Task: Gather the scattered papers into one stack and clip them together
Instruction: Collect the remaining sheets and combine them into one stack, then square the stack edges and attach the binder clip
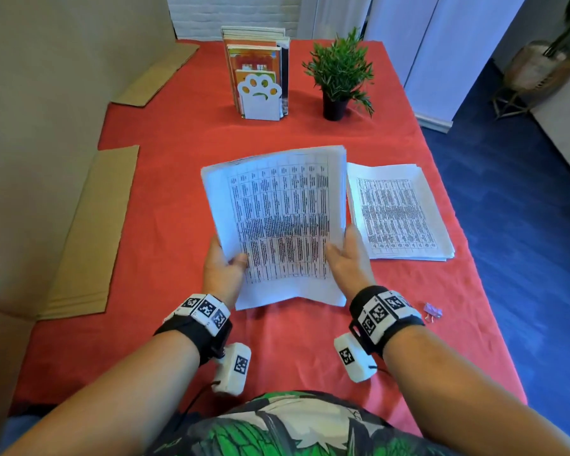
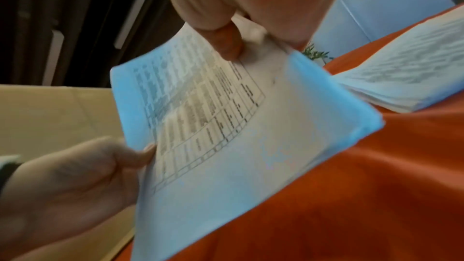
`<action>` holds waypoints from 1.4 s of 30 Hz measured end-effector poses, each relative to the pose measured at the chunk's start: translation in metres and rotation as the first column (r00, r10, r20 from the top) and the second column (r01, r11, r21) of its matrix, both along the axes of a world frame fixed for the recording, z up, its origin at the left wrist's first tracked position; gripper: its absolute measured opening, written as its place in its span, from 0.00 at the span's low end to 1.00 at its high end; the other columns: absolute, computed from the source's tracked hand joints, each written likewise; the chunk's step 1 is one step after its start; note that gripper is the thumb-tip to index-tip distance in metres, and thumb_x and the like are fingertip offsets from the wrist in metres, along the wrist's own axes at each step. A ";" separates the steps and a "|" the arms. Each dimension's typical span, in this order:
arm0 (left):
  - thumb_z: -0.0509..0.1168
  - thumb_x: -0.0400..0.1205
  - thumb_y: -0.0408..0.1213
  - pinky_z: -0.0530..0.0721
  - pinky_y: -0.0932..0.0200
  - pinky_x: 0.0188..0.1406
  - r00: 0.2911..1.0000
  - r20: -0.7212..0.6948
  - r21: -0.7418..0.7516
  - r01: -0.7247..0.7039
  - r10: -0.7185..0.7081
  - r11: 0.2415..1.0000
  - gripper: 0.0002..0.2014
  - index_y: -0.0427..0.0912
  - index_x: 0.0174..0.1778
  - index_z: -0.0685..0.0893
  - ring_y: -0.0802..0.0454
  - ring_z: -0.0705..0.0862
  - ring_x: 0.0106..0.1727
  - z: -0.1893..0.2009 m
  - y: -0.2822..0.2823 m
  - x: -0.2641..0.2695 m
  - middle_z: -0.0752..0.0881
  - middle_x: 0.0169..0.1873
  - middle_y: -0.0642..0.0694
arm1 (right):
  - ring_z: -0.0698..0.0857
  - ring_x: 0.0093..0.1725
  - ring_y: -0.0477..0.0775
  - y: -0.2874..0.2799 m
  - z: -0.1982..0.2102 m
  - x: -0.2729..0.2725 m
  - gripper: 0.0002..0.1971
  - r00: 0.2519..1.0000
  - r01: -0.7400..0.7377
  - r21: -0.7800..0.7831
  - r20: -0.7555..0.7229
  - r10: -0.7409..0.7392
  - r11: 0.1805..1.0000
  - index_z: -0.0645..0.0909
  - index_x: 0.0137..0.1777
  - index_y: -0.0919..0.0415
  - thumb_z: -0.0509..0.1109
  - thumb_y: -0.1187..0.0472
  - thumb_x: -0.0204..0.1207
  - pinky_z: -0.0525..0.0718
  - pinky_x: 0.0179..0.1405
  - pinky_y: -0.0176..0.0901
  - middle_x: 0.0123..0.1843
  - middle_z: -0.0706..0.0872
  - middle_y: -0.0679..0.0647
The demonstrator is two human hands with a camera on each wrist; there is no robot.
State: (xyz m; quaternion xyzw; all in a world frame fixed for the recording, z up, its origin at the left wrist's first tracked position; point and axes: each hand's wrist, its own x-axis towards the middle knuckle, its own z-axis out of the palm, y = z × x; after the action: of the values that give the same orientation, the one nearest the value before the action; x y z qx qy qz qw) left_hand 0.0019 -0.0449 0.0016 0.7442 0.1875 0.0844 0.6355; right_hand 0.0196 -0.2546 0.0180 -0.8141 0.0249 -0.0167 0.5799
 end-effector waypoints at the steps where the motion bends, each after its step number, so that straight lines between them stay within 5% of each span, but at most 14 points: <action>1: 0.60 0.76 0.18 0.84 0.65 0.45 1.000 -0.027 -0.013 0.003 -0.003 1.000 0.20 0.40 0.61 0.79 0.59 0.87 0.46 0.000 0.001 0.001 0.87 0.47 0.50 | 0.73 0.44 0.50 -0.002 0.004 0.002 0.08 1.000 -0.009 -0.026 -0.011 0.009 1.000 0.69 0.55 0.66 0.63 0.64 0.80 0.76 0.48 0.51 0.46 0.73 0.55; 4: 0.61 0.77 0.20 0.85 0.49 0.53 0.990 -0.138 -0.049 -0.016 0.009 0.999 0.15 0.40 0.55 0.82 0.43 0.87 0.50 -0.003 0.002 0.005 0.88 0.48 0.43 | 0.83 0.54 0.57 -0.009 0.003 0.005 0.11 0.984 -0.104 -0.056 -0.154 0.094 0.993 0.72 0.63 0.61 0.61 0.61 0.81 0.82 0.58 0.50 0.53 0.83 0.56; 8: 0.59 0.78 0.16 0.84 0.52 0.50 0.969 -0.201 -0.160 0.112 -0.144 0.981 0.18 0.44 0.53 0.79 0.49 0.86 0.49 -0.005 -0.008 0.005 0.87 0.48 0.47 | 0.85 0.53 0.67 -0.023 -0.010 0.010 0.10 0.974 -0.065 -0.152 -0.226 0.030 0.986 0.74 0.57 0.66 0.62 0.63 0.78 0.85 0.54 0.60 0.52 0.85 0.67; 11: 0.65 0.74 0.24 0.83 0.43 0.60 0.942 -0.256 -0.122 0.191 -0.216 0.974 0.22 0.42 0.64 0.75 0.45 0.86 0.58 -0.015 -0.013 0.008 0.87 0.57 0.43 | 0.85 0.46 0.58 -0.042 -0.008 0.021 0.08 0.969 -0.096 -0.220 -0.244 0.040 0.971 0.78 0.55 0.63 0.64 0.64 0.77 0.83 0.47 0.47 0.46 0.86 0.58; 14: 0.66 0.74 0.28 0.83 0.38 0.62 0.928 -0.316 -0.034 0.197 -0.197 0.980 0.19 0.45 0.60 0.76 0.42 0.86 0.58 -0.033 -0.017 0.014 0.87 0.57 0.43 | 0.84 0.39 0.48 -0.071 -0.013 0.040 0.12 0.969 -0.042 -0.293 -0.246 -0.033 0.955 0.80 0.59 0.58 0.63 0.65 0.77 0.82 0.41 0.39 0.38 0.85 0.48; 17: 0.65 0.78 0.25 0.82 0.39 0.62 0.903 -0.403 0.056 0.186 -0.148 0.981 0.15 0.42 0.57 0.75 0.39 0.84 0.58 -0.041 -0.026 0.013 0.85 0.56 0.41 | 0.86 0.55 0.62 -0.119 -0.025 0.062 0.17 0.951 0.107 -0.438 -0.218 -0.221 0.893 0.81 0.65 0.60 0.63 0.66 0.77 0.82 0.59 0.49 0.53 0.89 0.59; 20: 0.64 0.79 0.25 0.83 0.42 0.58 0.864 -0.491 0.164 0.214 -0.108 0.963 0.12 0.41 0.54 0.72 0.39 0.83 0.54 -0.052 -0.029 0.007 0.83 0.52 0.38 | 0.81 0.65 0.65 -0.171 -0.042 0.075 0.21 0.889 0.172 -0.615 -0.240 -0.391 0.769 0.79 0.68 0.62 0.67 0.67 0.74 0.76 0.66 0.49 0.67 0.81 0.65; 25: 0.67 0.78 0.27 0.82 0.48 0.55 0.819 -0.564 0.112 0.208 -0.110 0.972 0.18 0.38 0.62 0.72 0.43 0.81 0.52 -0.063 -0.028 0.010 0.82 0.53 0.41 | 0.76 0.66 0.74 -0.210 -0.058 0.081 0.25 0.750 0.111 -0.746 -0.370 -0.547 0.657 0.74 0.68 0.64 0.71 0.58 0.71 0.75 0.68 0.59 0.69 0.73 0.69; 29: 0.69 0.77 0.29 0.81 0.47 0.53 0.816 -0.560 -0.112 0.094 -0.141 0.989 0.18 0.38 0.61 0.73 0.42 0.83 0.55 -0.062 -0.024 0.014 0.84 0.55 0.42 | 0.78 0.64 0.71 -0.217 -0.062 0.097 0.31 0.720 0.140 -0.687 -0.423 -0.550 0.713 0.73 0.69 0.66 0.72 0.50 0.69 0.76 0.64 0.57 0.67 0.77 0.68; 34: 0.68 0.78 0.30 0.81 0.49 0.51 0.824 -0.547 -0.165 0.067 -0.148 0.984 0.18 0.40 0.63 0.75 0.43 0.84 0.56 -0.066 -0.022 0.014 0.85 0.57 0.42 | 0.82 0.48 0.59 -0.221 -0.063 0.117 0.20 0.737 0.139 -0.534 -0.507 -0.448 0.834 0.83 0.58 0.64 0.71 0.52 0.72 0.79 0.49 0.45 0.53 0.86 0.61; 38: 0.65 0.80 0.27 0.82 0.46 0.59 0.827 -0.546 -0.052 0.125 -0.133 0.991 0.15 0.42 0.61 0.75 0.41 0.83 0.58 -0.062 -0.022 0.010 0.84 0.58 0.40 | 0.80 0.44 0.58 -0.214 -0.052 0.127 0.16 0.795 0.163 -0.511 -0.439 -0.420 0.844 0.78 0.61 0.66 0.69 0.66 0.73 0.76 0.44 0.44 0.46 0.81 0.59; 42: 0.64 0.80 0.29 0.82 0.40 0.62 0.820 -0.563 0.054 0.159 -0.101 0.986 0.17 0.40 0.65 0.74 0.37 0.83 0.58 -0.056 -0.011 0.006 0.84 0.58 0.39 | 0.82 0.46 0.58 -0.204 -0.024 0.135 0.18 0.864 0.207 -0.400 -0.353 -0.359 0.893 0.79 0.62 0.65 0.70 0.62 0.72 0.79 0.46 0.45 0.49 0.83 0.57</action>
State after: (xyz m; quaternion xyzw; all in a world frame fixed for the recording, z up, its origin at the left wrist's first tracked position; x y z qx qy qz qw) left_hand 0.0084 -0.0556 -0.0543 0.7778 0.3092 -0.1710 0.5198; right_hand 0.1548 -0.4588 -0.0064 -0.8752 0.2660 0.0673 0.3984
